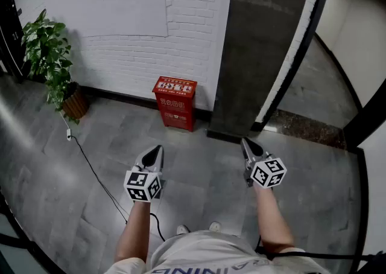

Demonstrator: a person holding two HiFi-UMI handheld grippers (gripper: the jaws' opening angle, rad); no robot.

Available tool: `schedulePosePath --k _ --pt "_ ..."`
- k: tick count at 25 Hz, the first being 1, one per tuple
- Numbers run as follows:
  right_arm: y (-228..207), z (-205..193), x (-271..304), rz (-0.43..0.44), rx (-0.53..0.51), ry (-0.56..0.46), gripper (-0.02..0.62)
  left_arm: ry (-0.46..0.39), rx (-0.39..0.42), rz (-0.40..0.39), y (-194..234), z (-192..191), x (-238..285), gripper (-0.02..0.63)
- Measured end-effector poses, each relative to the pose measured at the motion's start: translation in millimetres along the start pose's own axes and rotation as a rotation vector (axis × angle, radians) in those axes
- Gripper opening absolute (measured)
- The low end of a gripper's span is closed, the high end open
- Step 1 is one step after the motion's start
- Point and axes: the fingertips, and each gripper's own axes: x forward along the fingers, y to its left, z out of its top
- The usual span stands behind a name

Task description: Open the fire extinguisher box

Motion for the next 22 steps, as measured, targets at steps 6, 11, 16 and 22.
schedulePosePath --k 6,11,16,22 --pt "4.8 -1.4 13.5 -0.004 -0.009 0.004 0.006 -0.006 -0.008 0.005 17.7 -0.3 1.4 0.006" --pt "20.0 -8.8 27.0 -0.007 -0.012 0.019 0.006 -0.003 -0.034 0.004 38.9 -8.9 -6.7 0.006" --pt "39.5 -13.8 53.1 0.005 -0.023 0.027 0.006 -0.013 -0.048 0.023 70.4 -10.9 -13.3 0.006" --pt "56.9 -34.5 89.7 0.039 -0.006 0.071 0.006 0.008 -0.085 0.054 104.7 -24.5 -18.0 0.006"
